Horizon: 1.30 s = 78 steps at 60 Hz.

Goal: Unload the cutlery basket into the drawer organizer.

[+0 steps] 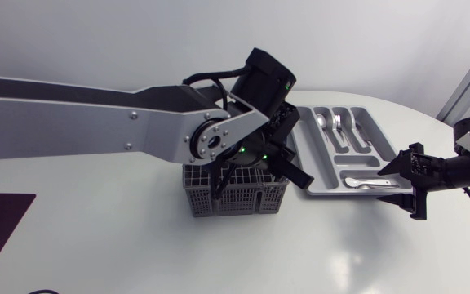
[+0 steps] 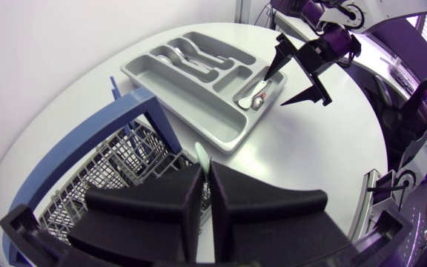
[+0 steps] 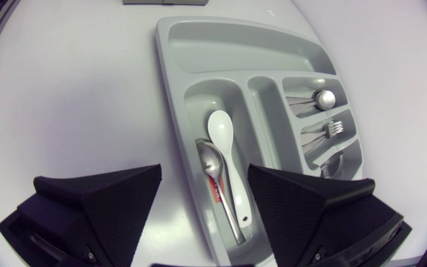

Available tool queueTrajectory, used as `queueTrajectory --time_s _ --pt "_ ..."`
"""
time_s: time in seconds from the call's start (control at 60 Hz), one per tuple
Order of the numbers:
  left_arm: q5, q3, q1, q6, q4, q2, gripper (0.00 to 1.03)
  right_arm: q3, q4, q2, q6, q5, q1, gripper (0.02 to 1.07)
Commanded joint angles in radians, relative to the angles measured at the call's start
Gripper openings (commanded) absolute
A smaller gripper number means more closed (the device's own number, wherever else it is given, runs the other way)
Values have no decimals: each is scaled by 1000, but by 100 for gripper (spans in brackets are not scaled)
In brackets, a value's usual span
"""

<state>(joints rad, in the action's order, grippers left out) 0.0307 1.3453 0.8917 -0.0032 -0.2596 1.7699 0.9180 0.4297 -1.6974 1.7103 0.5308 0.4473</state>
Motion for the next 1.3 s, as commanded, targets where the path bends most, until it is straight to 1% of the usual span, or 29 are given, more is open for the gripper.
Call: queueTrajectory --time_s 0.0,0.083,0.25,0.433,0.667,0.833,0.883,1.017,1.117,1.2,1.25,1.283 --pt "-12 -12 19 11 6 -30 6 -30 12 21 23 9 5 86" --pt "-12 2 24 26 -3 -41 6 -31 12 22 23 9 5 86" --pt "-6 38 32 74 -56 -67 6 -42 12 30 26 11 4 86" --pt "12 52 33 108 -87 -115 6 -57 26 85 15 29 -5 86" --pt "12 54 38 127 -102 -173 6 -94 61 248 -35 103 -25 87" --pt "12 38 36 137 -102 -219 6 -97 139 384 -78 186 -41 87" --pt "12 32 36 138 -104 -231 6 -90 170 424 -97 213 -47 88" --pt "12 23 36 138 -102 -260 6 -74 207 505 -193 281 -79 88" --pt "5 25 21 91 -102 -270 6 -84 207 587 -319 334 -104 88" --pt "-40 23 -13 42 -99 -270 6 -90 188 630 -462 342 -150 88" --pt "-52 23 -19 31 -93 -268 6 -94 187 657 -517 348 -179 88" --pt "-69 22 -20 26 -90 -268 6 -100 188 677 -545 370 -190 88"
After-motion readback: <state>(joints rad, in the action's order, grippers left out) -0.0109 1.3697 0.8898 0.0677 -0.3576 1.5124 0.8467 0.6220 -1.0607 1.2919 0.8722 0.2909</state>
